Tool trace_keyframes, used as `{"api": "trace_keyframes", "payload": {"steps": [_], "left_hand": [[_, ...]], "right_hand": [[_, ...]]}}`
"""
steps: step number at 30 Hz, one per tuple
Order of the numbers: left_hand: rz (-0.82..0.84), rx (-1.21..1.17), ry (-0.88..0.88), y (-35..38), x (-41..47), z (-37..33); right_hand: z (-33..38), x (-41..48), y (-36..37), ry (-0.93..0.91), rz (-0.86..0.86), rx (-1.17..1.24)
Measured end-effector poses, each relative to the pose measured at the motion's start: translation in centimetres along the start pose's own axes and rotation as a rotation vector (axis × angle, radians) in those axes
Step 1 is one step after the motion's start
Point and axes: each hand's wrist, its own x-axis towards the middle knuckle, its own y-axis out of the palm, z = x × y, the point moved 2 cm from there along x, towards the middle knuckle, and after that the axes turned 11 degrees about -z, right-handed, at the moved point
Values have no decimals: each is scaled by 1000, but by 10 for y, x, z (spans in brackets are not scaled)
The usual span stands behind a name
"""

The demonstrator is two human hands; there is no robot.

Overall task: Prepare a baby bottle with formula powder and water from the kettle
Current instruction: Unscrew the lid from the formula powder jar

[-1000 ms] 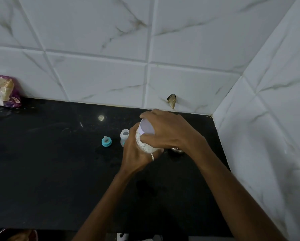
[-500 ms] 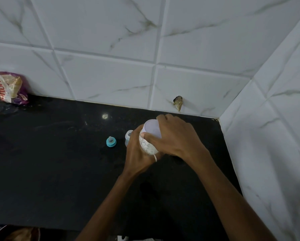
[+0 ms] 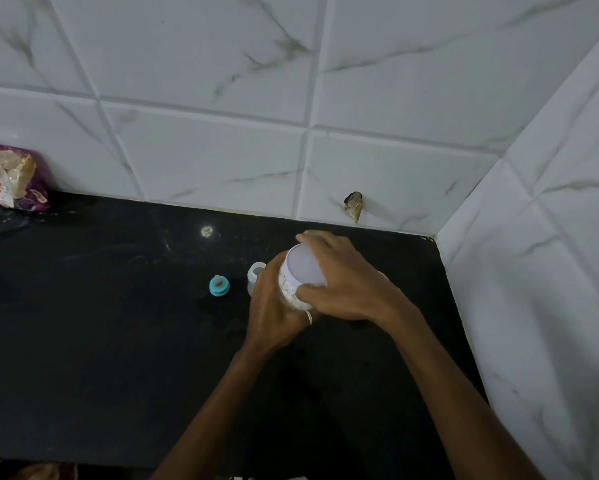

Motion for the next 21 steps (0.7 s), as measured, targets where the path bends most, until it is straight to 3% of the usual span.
{"api": "trace_keyframes", "payload": {"steps": [1,2,3,4,5,6,8,9,11,13,14,15,18,21], "left_hand": [[-83,195,-202,3,6,-14],[-50,352,-225,5,14,-24],[2,385,-112,2,16,-17],[82,390,123,-13,12,-1],[230,236,265,-32,-19,14],[259,202,397,-27,-29,11],[122,330,445,-17,-24,-1],[96,279,356,-17,-16,3],[-99,285,-124,-6,16,-1],[-151,412,-279,25,25,-20],[-77,505,-215,19,25,-13],[-41,556,-17,-2,19,7],[158,377,560,-13,-9,21],[172,255,685,-16,3,42]], "right_hand": [[-4,-1,-1,20,-34,26],[-6,-1,-1,49,-103,-7],[-6,-1,0,89,-179,-83],[-5,1,2,134,-229,-169],[-2,2,5,169,-242,-233],[-1,4,9,178,-244,-263],[1,5,16,133,-252,-230],[-1,5,17,105,-231,-179],[-5,5,16,42,-150,-55],[-10,2,11,-9,-121,69],[-13,1,8,-13,-131,117],[-17,1,7,0,-149,153],[-34,-1,11,96,-216,190],[-51,-8,29,163,-261,181]]}}
